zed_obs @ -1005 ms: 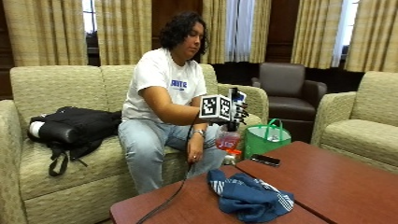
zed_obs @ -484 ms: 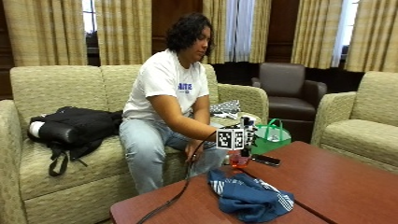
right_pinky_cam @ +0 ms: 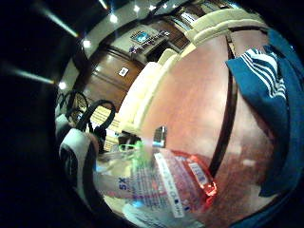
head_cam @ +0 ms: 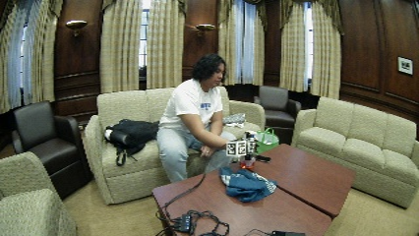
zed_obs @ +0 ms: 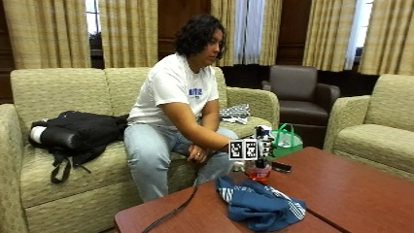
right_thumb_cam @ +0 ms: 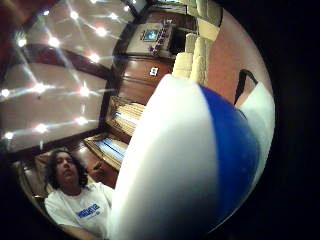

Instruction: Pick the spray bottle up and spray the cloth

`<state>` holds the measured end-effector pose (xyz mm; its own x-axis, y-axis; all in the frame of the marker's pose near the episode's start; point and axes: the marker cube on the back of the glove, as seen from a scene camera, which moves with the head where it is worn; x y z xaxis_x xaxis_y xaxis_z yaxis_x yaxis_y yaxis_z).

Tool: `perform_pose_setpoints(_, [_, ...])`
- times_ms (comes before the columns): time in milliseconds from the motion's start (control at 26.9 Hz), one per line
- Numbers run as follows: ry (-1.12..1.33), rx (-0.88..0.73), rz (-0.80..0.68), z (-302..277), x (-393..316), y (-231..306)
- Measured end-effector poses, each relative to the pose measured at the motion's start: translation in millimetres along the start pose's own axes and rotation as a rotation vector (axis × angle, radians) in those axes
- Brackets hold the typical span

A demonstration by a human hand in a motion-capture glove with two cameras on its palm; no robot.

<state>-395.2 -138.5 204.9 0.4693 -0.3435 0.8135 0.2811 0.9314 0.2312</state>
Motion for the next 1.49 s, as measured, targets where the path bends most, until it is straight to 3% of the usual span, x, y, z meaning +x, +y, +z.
perform_pose_setpoints(521, [0.029,0.056,0.044,8,19,-54])
perform_pose_setpoints(1117, [0.066,-0.047,0.137,1,33,-38])
perform_pose_setpoints(1489, [0.098,-0.111,0.215,-32,35,-14])
